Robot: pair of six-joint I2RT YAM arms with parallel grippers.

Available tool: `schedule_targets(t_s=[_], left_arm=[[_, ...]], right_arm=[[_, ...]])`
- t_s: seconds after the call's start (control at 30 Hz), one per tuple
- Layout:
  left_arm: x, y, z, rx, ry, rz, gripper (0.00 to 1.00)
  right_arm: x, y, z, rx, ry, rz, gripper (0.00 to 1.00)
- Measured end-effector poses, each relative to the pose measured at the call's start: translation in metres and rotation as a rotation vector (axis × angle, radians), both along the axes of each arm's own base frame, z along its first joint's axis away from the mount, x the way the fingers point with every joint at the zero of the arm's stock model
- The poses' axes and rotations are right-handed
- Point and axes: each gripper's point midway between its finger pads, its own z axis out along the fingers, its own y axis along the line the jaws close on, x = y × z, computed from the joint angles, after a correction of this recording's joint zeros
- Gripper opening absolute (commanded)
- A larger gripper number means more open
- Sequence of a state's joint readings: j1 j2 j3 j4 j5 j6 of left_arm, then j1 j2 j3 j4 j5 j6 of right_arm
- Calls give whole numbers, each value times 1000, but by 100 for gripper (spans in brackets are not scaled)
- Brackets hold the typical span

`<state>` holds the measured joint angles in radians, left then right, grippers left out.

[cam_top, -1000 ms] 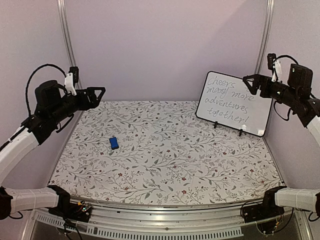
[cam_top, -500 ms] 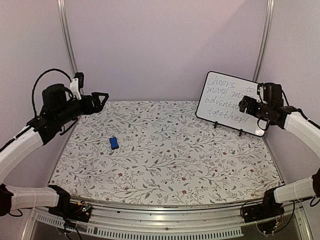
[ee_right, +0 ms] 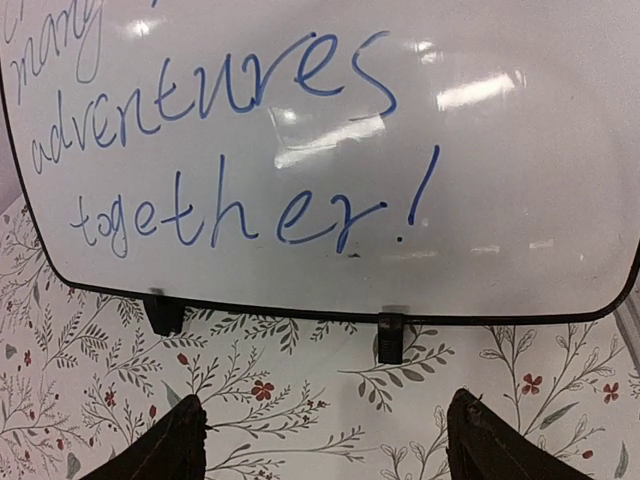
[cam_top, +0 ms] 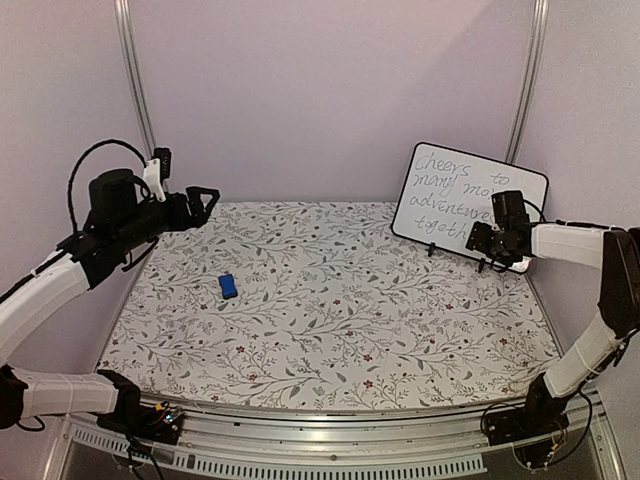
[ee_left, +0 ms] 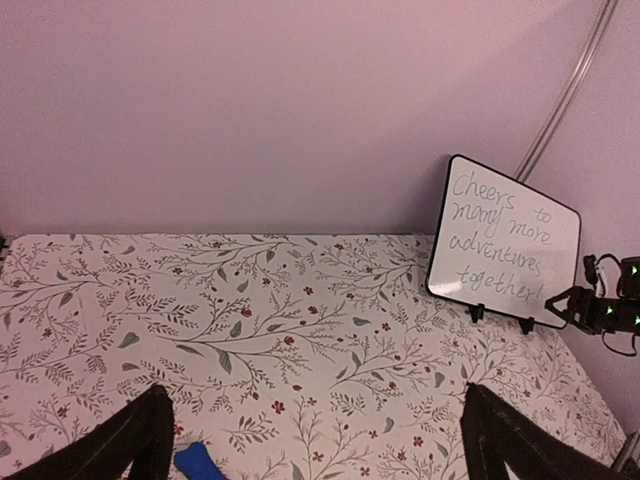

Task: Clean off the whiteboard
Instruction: Move the whiteboard to the whiteboard stand.

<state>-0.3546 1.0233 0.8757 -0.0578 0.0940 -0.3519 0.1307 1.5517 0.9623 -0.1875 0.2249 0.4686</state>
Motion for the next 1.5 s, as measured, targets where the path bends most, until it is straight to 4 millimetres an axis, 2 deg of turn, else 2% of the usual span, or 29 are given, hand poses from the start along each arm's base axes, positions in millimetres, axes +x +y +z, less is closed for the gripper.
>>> schedule_targets(t_s=[0.2, 0.4, 0.53, 0.73, 0.87, 1.03, 1.17, 1.3, 1.43, 1.5], left_arm=[[5, -3, -11, 6, 32, -3, 100], [6, -4, -13, 1, 41, -5, 100], [7, -4, -14, -1, 44, -4, 100], [9, -6, -20, 1, 60, -9, 100], [9, -6, -21, 0, 64, -11, 100], [9, -7, -21, -1, 65, -14, 100], [9, -7, -21, -2, 65, -17, 100], [9, -8, -21, -2, 65, -20, 100], [8, -8, -21, -3, 65, -21, 100], [8, -8, -21, -3, 66, -21, 100]], right_arm=[[6, -2, -32, 6, 48, -33, 71], [6, -5, -75, -9, 136, -60, 64], [9, -8, -88, -21, 153, -82, 62], [15, -14, -93, -47, 143, -115, 55], [18, -19, -91, -69, 132, -138, 51], [33, -20, -85, -81, 114, -155, 47], [36, -22, -85, -93, 113, -169, 37], [38, -25, -84, -106, 119, -185, 32], [36, -26, -85, -118, 132, -188, 21], [35, -27, -85, -122, 135, -194, 9]])
